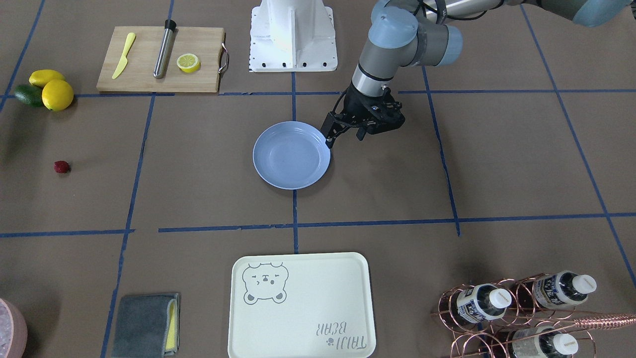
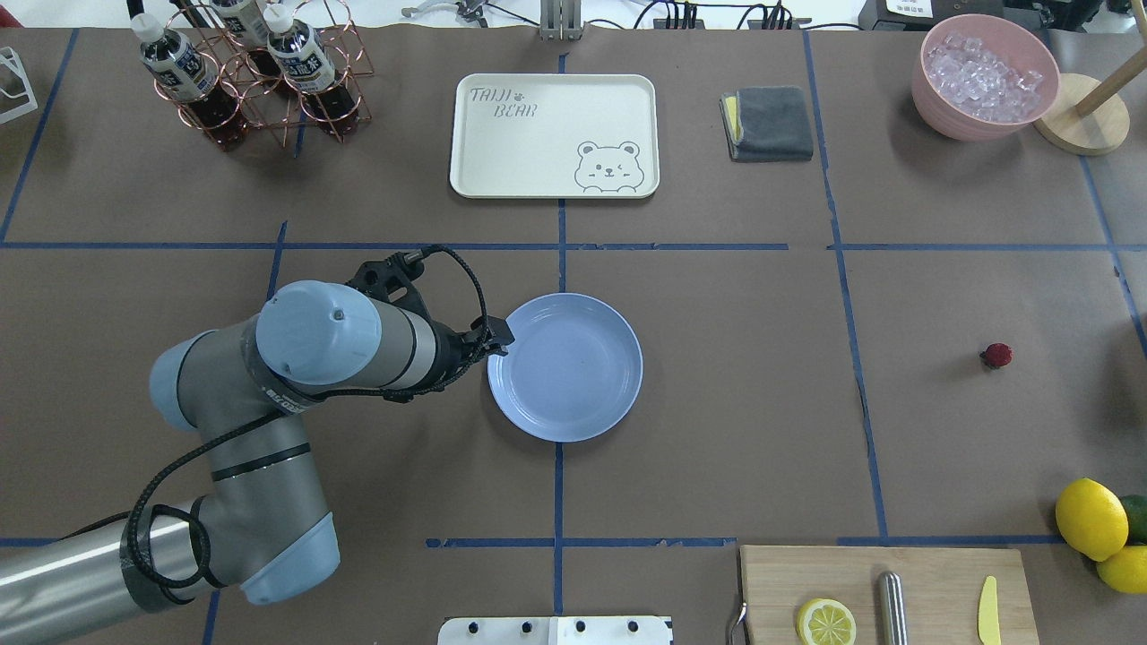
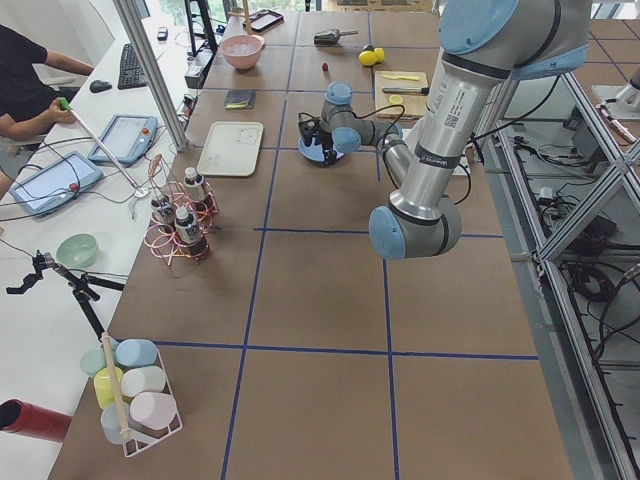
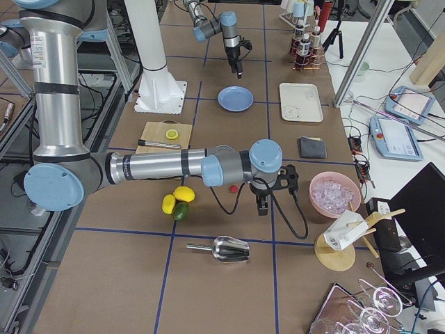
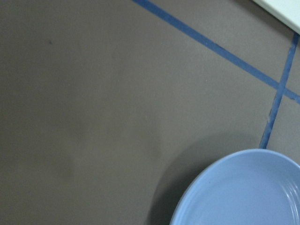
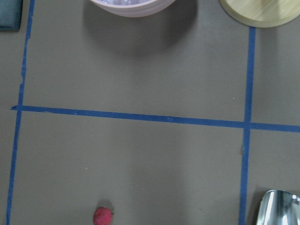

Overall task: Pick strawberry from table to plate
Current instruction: 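Release the plate and withdraw the left arm while the right arm reaches out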

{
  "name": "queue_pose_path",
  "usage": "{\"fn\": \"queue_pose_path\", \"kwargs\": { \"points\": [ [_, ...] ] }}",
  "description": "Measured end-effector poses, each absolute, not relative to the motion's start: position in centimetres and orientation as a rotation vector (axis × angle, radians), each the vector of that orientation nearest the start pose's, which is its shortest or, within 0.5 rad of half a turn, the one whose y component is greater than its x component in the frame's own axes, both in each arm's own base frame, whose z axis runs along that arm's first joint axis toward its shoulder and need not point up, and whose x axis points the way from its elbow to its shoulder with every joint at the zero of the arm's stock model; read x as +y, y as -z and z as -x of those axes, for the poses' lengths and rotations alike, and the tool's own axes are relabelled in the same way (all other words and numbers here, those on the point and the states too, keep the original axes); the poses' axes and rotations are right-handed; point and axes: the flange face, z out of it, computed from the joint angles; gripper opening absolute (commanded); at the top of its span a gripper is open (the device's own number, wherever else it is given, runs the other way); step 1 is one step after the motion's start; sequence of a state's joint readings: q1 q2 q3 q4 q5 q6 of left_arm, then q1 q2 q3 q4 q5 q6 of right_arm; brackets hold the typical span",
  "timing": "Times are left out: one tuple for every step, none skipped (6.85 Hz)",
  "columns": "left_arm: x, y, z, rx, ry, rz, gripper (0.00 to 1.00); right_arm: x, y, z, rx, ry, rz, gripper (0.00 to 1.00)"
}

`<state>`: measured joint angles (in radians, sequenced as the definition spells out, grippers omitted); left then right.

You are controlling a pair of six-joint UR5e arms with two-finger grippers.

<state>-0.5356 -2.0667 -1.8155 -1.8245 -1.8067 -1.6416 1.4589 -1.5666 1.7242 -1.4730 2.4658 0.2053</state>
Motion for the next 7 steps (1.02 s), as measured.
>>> {"fn": "queue_pose_path", "kwargs": {
  "points": [
    [-43.0,-23.1,-45.1,0.990,0.410,-0.049,1.00,-50.2,-54.8,3.1,-0.904,0.013,-0.088,1.00],
    [-44.4,-22.3,-42.1,0.965,0.398,-0.080,1.00,-49.2,-54.6,6.8,-0.885,-0.014,-0.108,1.00],
    [-45.5,-21.7,-39.8,0.956,0.401,-0.101,1.00,-47.5,-55.2,10.2,-0.881,-0.042,-0.140,1.00],
    [-46.2,-21.6,-38.3,0.953,0.408,-0.108,1.00,-45.5,-56.2,12.6,-0.887,-0.057,-0.153,1.00],
    [-46.5,-21.7,-37.7,0.951,0.413,-0.110,1.00,-44.2,-56.9,14.4,-0.885,-0.058,-0.153,1.00],
    [-46.6,-21.7,-37.5,0.951,0.414,-0.110,1.00,-43.4,-57.2,16.1,-0.873,-0.051,-0.151,1.00],
    [-46.6,-21.7,-37.5,0.951,0.415,-0.110,1.00,-43.0,-57.6,17.4,-0.855,-0.040,-0.150,1.00]
  ]
}}
